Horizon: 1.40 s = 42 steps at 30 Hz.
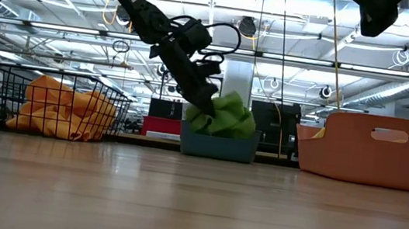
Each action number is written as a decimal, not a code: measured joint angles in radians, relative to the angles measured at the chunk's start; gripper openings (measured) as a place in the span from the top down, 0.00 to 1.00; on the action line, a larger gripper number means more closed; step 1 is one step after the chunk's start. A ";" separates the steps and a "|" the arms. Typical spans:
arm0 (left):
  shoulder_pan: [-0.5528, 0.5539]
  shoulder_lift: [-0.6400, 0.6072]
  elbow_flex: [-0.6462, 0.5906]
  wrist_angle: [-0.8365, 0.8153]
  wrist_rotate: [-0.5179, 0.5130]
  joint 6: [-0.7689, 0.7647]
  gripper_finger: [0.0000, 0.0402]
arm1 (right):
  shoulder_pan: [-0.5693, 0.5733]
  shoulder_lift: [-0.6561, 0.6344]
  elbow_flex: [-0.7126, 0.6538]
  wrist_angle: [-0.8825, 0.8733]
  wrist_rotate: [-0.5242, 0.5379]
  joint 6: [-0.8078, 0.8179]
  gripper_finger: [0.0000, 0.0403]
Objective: Sort microfiber towel by color & place in baskets
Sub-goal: Put the left green microfiber cloth into the blue bin
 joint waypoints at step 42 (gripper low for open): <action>-0.007 0.122 -0.001 0.188 -0.108 -0.118 0.91 | -0.002 0.000 0.000 -0.020 0.081 -0.013 0.32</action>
